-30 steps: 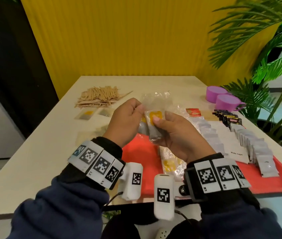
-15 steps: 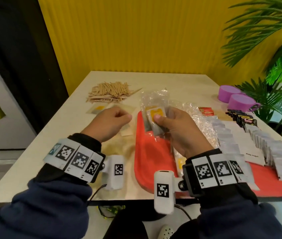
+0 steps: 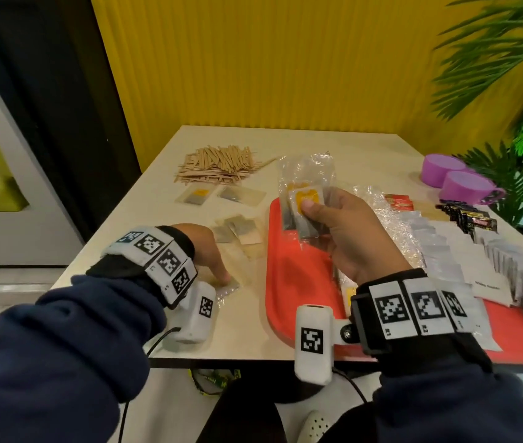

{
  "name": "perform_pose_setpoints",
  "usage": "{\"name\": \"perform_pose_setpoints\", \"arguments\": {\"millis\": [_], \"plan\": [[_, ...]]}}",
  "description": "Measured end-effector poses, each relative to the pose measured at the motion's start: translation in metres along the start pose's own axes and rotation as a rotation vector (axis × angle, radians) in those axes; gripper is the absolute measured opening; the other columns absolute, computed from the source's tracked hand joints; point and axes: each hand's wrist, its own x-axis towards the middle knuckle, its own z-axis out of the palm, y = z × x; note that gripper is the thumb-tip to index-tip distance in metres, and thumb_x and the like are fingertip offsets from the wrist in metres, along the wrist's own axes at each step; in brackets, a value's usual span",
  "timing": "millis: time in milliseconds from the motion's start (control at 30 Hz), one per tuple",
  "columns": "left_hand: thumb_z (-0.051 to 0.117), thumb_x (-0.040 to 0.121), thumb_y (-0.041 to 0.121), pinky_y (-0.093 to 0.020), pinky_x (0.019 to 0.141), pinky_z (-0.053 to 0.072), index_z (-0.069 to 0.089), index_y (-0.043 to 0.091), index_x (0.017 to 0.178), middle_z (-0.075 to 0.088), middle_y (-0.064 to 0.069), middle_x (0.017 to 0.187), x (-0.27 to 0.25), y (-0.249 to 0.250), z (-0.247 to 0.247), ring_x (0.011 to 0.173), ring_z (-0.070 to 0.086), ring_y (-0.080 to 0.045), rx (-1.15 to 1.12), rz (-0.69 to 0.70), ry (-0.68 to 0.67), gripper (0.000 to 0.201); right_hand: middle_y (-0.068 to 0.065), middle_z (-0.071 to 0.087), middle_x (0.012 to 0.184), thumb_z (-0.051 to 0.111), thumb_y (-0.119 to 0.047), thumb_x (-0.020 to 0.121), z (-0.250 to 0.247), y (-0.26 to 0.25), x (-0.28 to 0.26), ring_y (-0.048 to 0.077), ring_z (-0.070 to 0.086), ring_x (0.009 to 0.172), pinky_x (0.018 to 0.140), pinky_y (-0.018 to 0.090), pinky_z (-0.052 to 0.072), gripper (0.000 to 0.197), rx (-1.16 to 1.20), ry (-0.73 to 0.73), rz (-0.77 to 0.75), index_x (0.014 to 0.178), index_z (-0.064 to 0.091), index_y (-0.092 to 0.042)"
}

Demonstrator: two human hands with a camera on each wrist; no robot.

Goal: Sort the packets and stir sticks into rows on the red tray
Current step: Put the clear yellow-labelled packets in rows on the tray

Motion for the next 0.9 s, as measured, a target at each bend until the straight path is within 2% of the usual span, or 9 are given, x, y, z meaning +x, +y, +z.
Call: {"name": "perform_pose_setpoints", "arguments": {"millis": [167,300,367,433,533,600,667,767,900], "plan": [[0.072,0.075,0.047,-0.030,0.087,0.044,0.052,0.006,0.122,0.061,-0.006,0.119,0.003,0.015,-0.003,0.107,0.058,-0.022,0.100,-0.038,-0.029,0.066,0.006,0.058,0.071,0.053,-0.001,0.090,-0.006,0.000,-0.001,0.008,0.059,0.050,0.044,0.016,0.046,0.007,-0.045,0.056,0.009,0.096,0.055,-0.005],[0.068,0.079,0.047,-0.029,0.089,0.043,0.054,0.006,0.119,0.061,-0.007,0.119,0.002,0.016,-0.004,0.109,0.057,-0.022,0.162,-0.045,-0.021,0.059,0.003,0.057,0.066,0.054,-0.002,0.090,-0.013,0.001,-0.003,0.006,0.057,0.046,0.042,0.016,0.045,0.004,-0.060,0.073,0.014,0.089,0.054,-0.006],[0.063,0.085,0.044,-0.029,0.087,0.045,0.056,0.006,0.117,0.062,-0.008,0.115,0.003,0.015,-0.002,0.106,0.058,-0.022,0.202,-0.013,0.041,0.050,0.001,0.059,0.061,0.054,-0.002,0.090,-0.017,0.001,-0.003,0.007,0.058,0.046,0.042,0.016,0.045,0.007,-0.046,0.076,0.018,0.085,0.054,-0.006],[0.060,0.088,0.035,-0.028,0.079,0.045,0.062,0.006,0.109,0.064,-0.007,0.102,0.005,0.013,-0.002,0.095,0.059,-0.022,0.147,0.057,0.091,0.035,-0.003,0.062,0.054,0.052,-0.001,0.091,-0.019,0.001,-0.004,0.007,0.060,0.046,0.042,0.016,0.045,0.015,-0.030,0.067,0.016,0.079,0.055,-0.010],[0.061,0.087,0.018,-0.022,0.066,0.040,0.066,0.015,0.083,0.064,0.000,0.087,0.002,0.010,-0.009,0.085,0.057,-0.017,-0.158,0.214,0.152,0.007,-0.005,0.062,0.049,0.050,-0.002,0.092,-0.022,0.001,-0.004,0.006,0.060,0.044,0.042,0.016,0.045,0.020,-0.005,0.050,0.028,0.075,0.054,-0.012],[0.059,0.086,0.012,-0.020,0.064,0.038,0.064,0.018,0.073,0.062,0.003,0.086,-0.003,0.012,-0.015,0.084,0.055,-0.014,-0.310,0.323,0.173,0.015,-0.002,0.064,0.053,0.049,-0.003,0.093,-0.023,0.001,-0.003,0.008,0.062,0.047,0.041,0.016,0.045,0.018,0.000,0.040,0.048,0.078,0.057,-0.011],[0.055,0.085,0.004,-0.021,0.071,0.039,0.061,0.017,0.064,0.063,0.001,0.096,-0.010,0.015,-0.020,0.091,0.054,-0.013,-0.417,0.421,0.187,0.026,0.005,0.066,0.066,0.050,-0.005,0.092,-0.023,0.002,-0.002,0.016,0.064,0.058,0.042,0.017,0.045,0.012,-0.003,0.034,0.063,0.087,0.060,-0.008],[0.051,0.081,-0.007,-0.011,0.072,0.034,0.058,0.016,0.057,0.056,0.007,0.108,-0.020,0.021,-0.027,0.103,0.048,-0.005,-0.460,0.554,0.219,0.034,0.017,0.060,0.084,0.049,-0.006,0.092,-0.024,0.002,-0.001,0.027,0.059,0.076,0.043,0.018,0.045,0.014,0.003,0.006,0.072,0.102,0.058,-0.002],[0.061,0.077,-0.006,-0.013,0.082,0.031,0.057,0.017,0.056,0.054,0.019,0.101,-0.028,0.030,-0.033,0.096,0.044,0.016,-0.539,0.722,0.239,0.032,0.013,0.062,0.074,0.046,-0.001,0.090,-0.023,0.001,-0.002,0.023,0.060,0.065,0.043,0.020,0.047,0.013,0.063,-0.148,0.074,0.098,0.057,0.001]]}}
